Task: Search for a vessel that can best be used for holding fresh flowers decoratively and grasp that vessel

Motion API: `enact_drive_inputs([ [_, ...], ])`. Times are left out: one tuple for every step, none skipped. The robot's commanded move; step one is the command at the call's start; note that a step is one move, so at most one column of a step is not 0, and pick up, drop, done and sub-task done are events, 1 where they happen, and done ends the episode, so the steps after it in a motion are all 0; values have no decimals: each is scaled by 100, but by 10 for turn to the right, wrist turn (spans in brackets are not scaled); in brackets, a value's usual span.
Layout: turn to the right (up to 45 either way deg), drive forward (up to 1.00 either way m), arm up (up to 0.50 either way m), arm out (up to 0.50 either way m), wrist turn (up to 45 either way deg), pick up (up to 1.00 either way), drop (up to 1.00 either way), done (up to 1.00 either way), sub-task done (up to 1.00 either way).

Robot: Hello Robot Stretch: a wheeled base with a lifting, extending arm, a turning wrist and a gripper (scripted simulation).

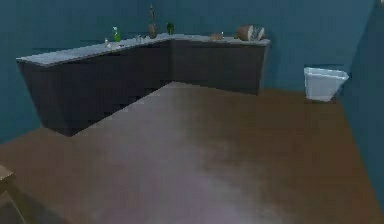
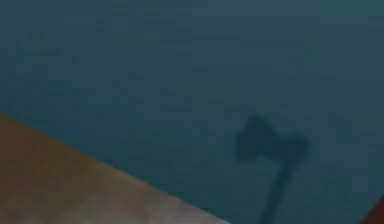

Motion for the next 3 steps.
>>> enact_drive_inputs([
  [0, 100, 0, 0, 0, 0, 0, 0, 0],
  [-30, 0, 0, 0, 0, 0, 0, 0, 0],
  [0, 100, 0, 0, 0, 0, 0, 0, 0],
])
